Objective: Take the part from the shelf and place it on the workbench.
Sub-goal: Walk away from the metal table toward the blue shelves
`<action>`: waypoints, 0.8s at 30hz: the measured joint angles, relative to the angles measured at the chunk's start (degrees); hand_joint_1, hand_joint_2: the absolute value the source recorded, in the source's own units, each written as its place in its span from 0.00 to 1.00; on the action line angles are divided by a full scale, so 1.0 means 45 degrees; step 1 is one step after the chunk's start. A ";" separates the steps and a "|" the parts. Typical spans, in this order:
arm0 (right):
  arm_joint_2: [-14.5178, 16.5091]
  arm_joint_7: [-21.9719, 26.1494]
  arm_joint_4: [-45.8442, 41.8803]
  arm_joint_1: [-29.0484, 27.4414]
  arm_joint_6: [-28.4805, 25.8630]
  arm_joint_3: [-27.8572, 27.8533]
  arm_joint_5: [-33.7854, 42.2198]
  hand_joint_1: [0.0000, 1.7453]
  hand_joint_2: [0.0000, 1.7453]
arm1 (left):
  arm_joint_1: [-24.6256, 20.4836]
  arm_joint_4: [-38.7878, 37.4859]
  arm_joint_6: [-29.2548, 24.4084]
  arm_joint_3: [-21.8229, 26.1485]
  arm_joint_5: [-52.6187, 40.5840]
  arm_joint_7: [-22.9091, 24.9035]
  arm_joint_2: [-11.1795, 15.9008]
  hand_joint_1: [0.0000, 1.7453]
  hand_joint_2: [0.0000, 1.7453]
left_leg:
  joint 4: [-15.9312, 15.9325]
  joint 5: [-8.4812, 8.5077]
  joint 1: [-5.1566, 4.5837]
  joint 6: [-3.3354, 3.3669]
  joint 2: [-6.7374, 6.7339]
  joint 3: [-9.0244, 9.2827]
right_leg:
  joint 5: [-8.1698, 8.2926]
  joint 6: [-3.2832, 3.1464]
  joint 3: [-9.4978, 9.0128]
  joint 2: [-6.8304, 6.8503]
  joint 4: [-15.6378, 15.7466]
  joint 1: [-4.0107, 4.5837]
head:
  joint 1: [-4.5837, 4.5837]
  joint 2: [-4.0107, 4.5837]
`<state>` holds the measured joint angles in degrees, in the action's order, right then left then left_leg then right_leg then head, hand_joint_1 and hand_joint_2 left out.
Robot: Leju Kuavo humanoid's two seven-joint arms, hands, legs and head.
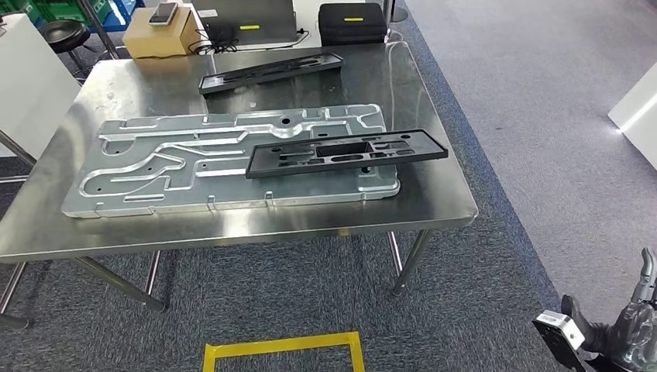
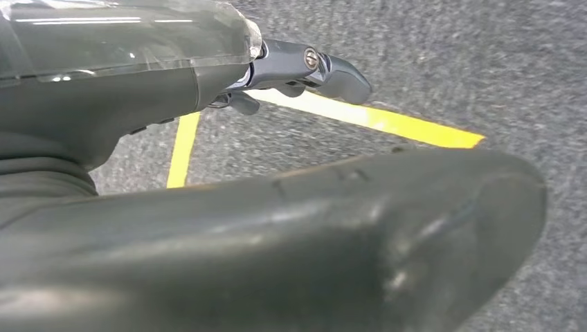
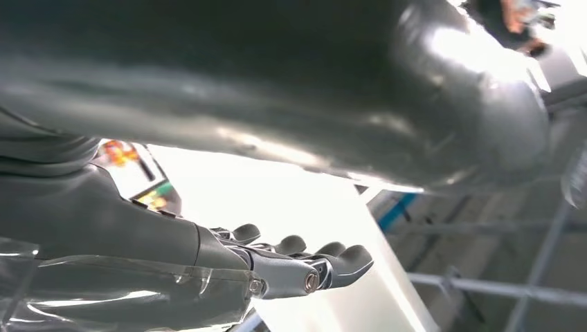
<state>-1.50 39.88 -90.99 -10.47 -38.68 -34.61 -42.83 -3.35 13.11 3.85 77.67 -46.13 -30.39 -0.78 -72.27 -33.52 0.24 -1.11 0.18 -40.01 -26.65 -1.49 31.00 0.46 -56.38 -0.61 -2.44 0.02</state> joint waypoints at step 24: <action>-0.0115 -0.6496 1.5930 0.2606 0.4851 -0.4828 -0.3297 0.00 0.00 | -0.0075 0.0005 -0.0174 0.0203 -0.0322 -0.0002 -0.0305 0.00 0.00 | 0.3286 0.2684 -0.0098 0.0358 -0.0197 0.0901 | -0.1140 0.0464 -0.1489 -0.0113 0.0307 -0.0011 | 0.0005 0.0000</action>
<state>-2.02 10.64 -19.31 1.26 -16.85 -56.34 -57.66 -3.68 13.14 3.07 78.59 -47.58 -30.40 -2.15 -57.48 -21.44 -0.20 0.50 -0.71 -35.96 -31.79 0.60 24.30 -0.05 -54.99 -0.66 -2.42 0.02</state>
